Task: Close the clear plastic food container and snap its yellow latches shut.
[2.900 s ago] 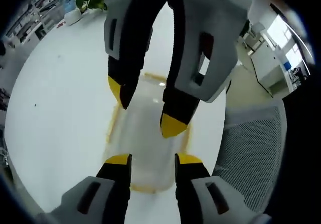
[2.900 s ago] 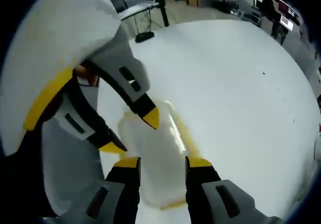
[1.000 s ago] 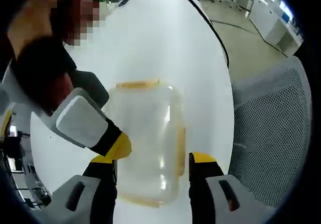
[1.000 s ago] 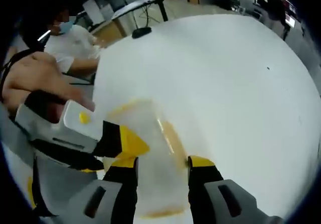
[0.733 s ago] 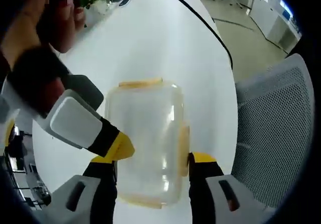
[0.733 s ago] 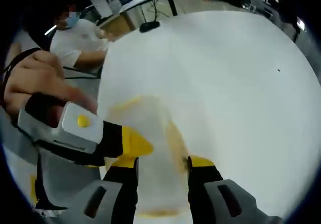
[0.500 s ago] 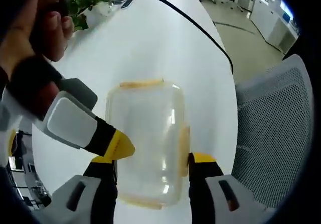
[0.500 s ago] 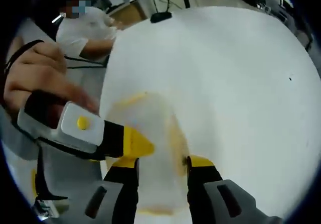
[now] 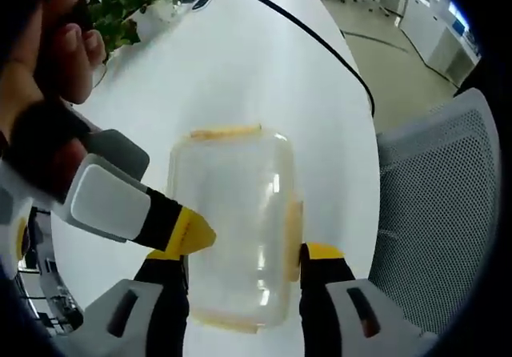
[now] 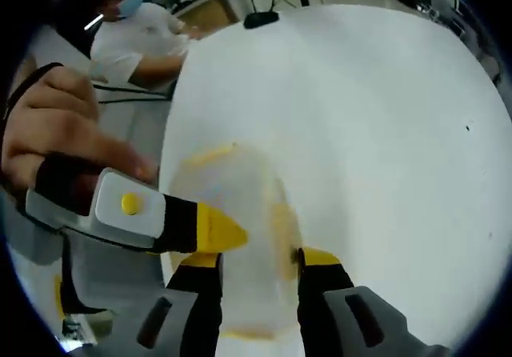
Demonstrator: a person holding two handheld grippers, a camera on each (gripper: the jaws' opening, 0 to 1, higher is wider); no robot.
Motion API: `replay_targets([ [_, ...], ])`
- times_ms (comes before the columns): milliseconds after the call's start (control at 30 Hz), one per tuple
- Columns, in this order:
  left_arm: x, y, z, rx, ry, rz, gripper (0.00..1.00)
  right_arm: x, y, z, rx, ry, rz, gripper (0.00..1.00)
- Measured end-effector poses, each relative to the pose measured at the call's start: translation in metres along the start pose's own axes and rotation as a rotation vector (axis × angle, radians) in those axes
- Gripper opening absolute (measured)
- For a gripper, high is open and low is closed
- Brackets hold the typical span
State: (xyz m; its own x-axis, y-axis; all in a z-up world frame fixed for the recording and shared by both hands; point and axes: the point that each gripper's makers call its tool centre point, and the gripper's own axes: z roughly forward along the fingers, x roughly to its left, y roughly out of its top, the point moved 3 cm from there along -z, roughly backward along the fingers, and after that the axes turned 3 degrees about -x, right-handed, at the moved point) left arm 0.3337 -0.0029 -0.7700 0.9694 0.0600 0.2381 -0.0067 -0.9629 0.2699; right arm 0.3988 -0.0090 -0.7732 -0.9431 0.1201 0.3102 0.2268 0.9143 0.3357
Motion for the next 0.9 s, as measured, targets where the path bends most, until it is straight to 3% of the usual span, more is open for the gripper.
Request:
replay_targets([
  [233, -0.0002, 0.0001, 0.0005, -0.008, 0.009, 0.0, 0.54, -0.0035, 0.0006, 0.0002, 0.016, 0.018, 0.006, 0.33],
  [367, 0.0, -0.0041, 0.0001, 0.022, 0.0, 0.028, 0.53, -0.005, 0.0002, -0.0005, -0.011, 0.036, 0.041, 0.3],
  [467, 0.0, -0.0045, -0.0014, 0.007, -0.005, -0.001, 0.53, -0.0026, -0.0012, -0.0002, -0.031, 0.063, 0.066, 0.29],
  [900, 0.0004, -0.0021, 0.0013, 0.006, 0.015, 0.014, 0.53, 0.0, -0.0021, -0.0004, -0.04, 0.053, 0.063, 0.31],
])
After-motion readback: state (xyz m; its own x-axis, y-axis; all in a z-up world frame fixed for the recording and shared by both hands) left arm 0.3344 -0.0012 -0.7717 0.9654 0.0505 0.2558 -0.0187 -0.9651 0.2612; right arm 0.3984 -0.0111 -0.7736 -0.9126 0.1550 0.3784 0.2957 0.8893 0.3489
